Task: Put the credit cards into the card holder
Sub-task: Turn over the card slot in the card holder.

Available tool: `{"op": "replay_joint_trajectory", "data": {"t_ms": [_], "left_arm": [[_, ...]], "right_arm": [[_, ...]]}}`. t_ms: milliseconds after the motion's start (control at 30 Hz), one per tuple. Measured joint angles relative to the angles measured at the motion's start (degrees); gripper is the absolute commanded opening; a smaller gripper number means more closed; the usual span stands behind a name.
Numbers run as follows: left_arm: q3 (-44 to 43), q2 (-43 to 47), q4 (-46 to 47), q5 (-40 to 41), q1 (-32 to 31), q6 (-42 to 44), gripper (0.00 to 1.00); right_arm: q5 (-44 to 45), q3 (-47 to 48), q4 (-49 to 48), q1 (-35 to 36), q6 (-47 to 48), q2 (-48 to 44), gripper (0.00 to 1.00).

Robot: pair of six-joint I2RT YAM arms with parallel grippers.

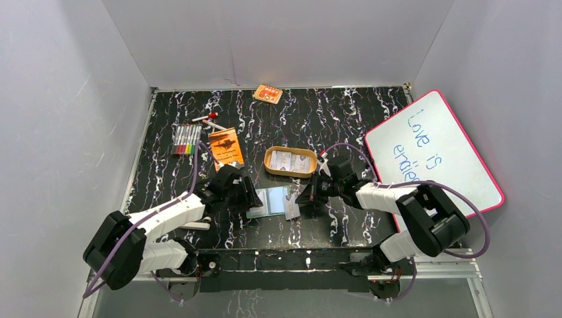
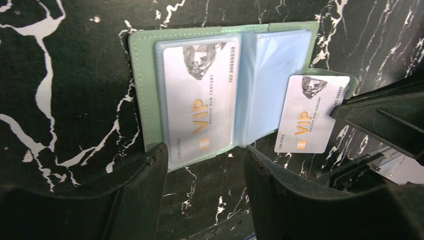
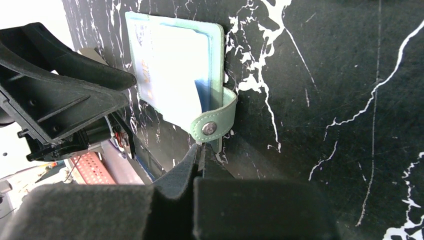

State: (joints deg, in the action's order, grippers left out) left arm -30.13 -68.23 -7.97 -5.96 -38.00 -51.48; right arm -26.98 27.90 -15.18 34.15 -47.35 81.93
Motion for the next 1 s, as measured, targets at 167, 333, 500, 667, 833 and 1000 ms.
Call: {"op": "replay_joint_trajectory", "data": {"t_ms": [167,333,500,667,833,1000], "left_arm": [[0.72,-0.02,-0.28,1.20,0.00,-0.22,0.53],[0.79,-1.03,-0.17,1.49,0.00,-0.20,0.54],[0.79,-1.18,0.33,1.33,0.00,-0.13,0.60],[0.70,-0.96,0.70,0.68,0.00,0.68,0.65],[-0.76,-0.52,-0.87,0.66,-0.02,2.25,0.65],[-4.52,-0.57,-2.56,0.59,-0.02,3.26,0.63]], "right_arm": [[-0.24,0.00,-0.50,0.00,-0.04,1.62,0.00],[-1.03,0.07,-2.05,0.00,-0.44,2.95,0.00],[-1.75,0.90,-2.97,0.35,-0.70,4.44,0.00],[-1.86,2.43,-3.04,1.14,-0.72,5.66,0.00],[-1.81,2.67,-3.04,1.25,-0.72,5.77,0.00],[-1.73,2.69,-3.04,1.25,-0.72,6.10,0.00]]}}
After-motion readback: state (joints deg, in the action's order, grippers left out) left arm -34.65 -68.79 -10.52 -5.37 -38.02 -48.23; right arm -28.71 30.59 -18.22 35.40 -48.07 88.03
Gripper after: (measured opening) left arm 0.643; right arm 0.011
